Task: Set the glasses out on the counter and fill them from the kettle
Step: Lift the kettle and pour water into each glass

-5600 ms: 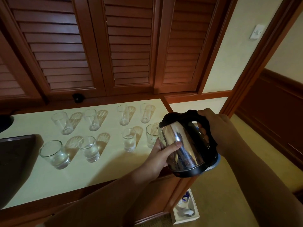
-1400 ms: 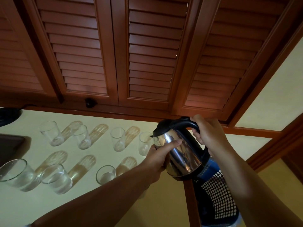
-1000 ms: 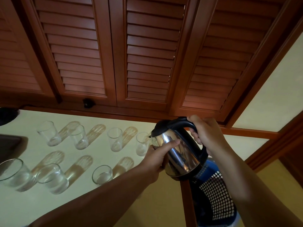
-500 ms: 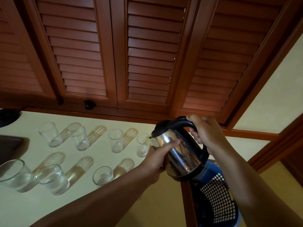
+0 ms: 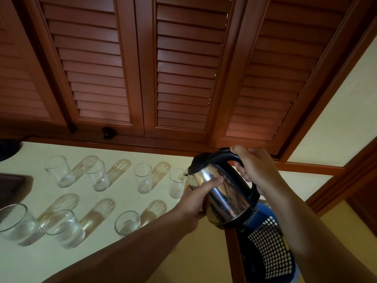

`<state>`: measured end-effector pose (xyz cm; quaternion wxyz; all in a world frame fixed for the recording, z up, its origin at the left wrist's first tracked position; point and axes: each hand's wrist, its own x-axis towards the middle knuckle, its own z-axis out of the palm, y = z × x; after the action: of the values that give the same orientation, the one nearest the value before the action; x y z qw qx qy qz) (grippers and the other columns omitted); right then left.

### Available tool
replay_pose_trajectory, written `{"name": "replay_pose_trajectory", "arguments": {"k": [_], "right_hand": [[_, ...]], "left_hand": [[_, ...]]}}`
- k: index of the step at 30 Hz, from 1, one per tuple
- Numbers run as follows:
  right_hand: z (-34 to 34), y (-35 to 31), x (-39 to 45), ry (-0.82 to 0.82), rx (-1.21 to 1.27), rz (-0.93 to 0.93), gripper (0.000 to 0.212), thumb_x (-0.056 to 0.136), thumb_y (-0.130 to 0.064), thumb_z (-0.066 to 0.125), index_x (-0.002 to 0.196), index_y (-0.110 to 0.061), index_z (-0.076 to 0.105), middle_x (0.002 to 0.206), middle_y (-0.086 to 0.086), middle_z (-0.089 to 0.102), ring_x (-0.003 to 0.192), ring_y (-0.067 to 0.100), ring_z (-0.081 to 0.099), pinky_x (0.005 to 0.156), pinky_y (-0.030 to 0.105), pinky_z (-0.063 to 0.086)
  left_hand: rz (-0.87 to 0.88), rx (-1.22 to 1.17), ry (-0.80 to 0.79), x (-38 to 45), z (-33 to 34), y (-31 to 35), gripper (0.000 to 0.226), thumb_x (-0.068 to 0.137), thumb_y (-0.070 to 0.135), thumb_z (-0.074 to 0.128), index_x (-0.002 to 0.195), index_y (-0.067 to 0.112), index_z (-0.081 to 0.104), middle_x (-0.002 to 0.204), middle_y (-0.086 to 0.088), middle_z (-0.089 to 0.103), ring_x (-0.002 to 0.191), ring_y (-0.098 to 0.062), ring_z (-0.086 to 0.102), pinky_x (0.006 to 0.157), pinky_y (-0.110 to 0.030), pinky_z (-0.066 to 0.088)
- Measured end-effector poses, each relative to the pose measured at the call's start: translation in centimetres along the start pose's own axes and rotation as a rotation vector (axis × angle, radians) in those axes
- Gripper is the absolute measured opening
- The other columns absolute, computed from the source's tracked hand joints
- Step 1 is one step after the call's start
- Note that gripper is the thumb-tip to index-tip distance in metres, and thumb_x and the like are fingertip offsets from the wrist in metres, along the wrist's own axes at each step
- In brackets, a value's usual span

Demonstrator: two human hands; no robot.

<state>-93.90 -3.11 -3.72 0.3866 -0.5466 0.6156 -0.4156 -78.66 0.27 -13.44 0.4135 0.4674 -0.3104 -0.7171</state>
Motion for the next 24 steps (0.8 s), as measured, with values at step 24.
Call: {"name": "replay_pose_trajectory", "arguments": {"k": [24], "right_hand": [[2.1,-1.3,-2.5,0.144,0.201,-0.067,0.03,0.096,-0.024,0.062,0.068,-0.011,0.061,0.053,0.001,0.051,0.04,0.007,0.044,0.042,0.022,0.036]], "left_hand": [[0.06,0.027,0.073,-1.5,-2.5,2.3,0.101,0.043,0.053,0.1,0.128,0.019,0.058,0.121,-0.004,0.08,0.113,-0.026,0.076,0.108,-0.051,0.057]]}}
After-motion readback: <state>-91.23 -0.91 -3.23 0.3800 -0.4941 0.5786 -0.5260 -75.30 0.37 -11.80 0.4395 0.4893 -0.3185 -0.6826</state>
